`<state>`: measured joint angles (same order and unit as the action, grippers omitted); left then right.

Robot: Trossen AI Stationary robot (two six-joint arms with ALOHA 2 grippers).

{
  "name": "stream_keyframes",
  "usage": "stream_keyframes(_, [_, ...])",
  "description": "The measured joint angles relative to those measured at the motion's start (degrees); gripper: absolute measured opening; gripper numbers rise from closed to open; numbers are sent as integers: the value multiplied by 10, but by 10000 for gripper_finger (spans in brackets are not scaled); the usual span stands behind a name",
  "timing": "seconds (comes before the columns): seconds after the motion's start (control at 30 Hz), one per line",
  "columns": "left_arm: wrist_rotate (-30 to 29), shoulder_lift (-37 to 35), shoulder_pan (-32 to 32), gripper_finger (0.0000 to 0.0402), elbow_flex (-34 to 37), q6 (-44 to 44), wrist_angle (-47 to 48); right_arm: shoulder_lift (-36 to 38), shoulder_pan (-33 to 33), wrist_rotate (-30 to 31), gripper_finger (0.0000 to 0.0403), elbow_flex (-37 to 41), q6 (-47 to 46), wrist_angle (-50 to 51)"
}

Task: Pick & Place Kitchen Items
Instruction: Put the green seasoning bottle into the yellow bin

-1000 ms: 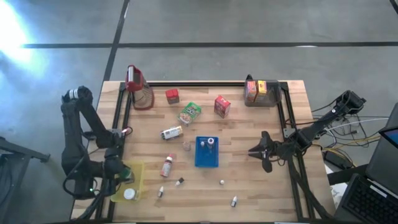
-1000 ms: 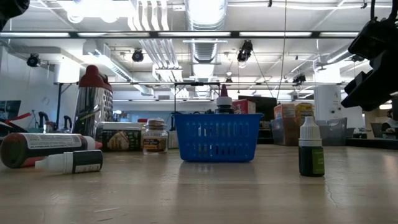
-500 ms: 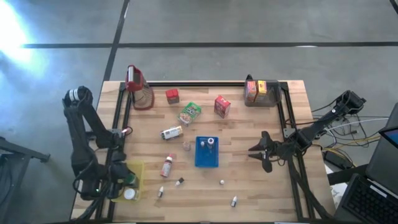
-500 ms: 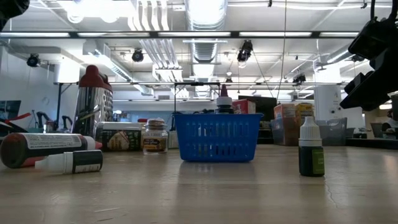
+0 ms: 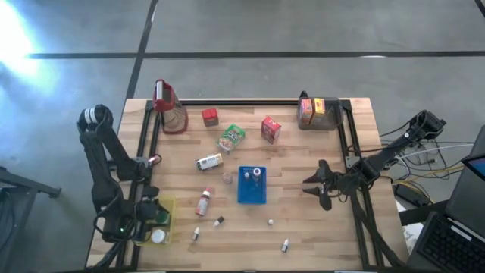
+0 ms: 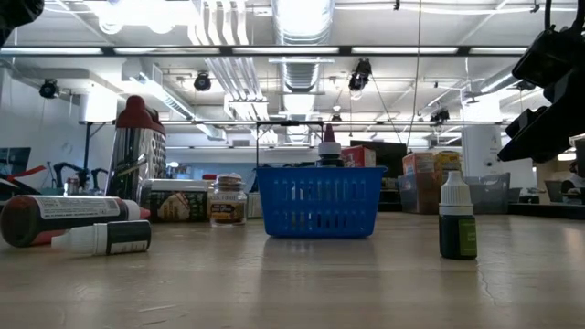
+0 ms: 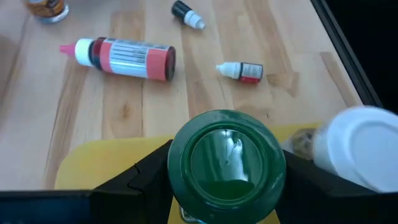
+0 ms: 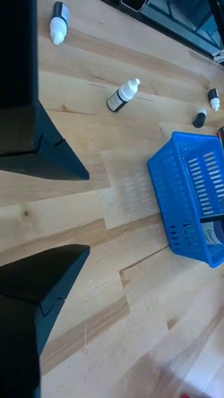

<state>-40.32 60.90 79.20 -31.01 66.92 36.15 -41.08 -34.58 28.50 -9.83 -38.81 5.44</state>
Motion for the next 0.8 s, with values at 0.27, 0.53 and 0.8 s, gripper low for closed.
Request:
stream_keyframes(0.27, [0, 0, 0, 236, -3, 11, -9, 0, 0, 0, 195, 0, 0, 0])
stream_keyframes(0.53, [20, 0, 0, 244, -3, 8, -11, 0, 0, 0, 204, 0, 0, 0])
stream_keyframes(0.8, [20, 0, -1, 291, -3, 10, -12, 0, 0, 0, 188, 0, 0, 0])
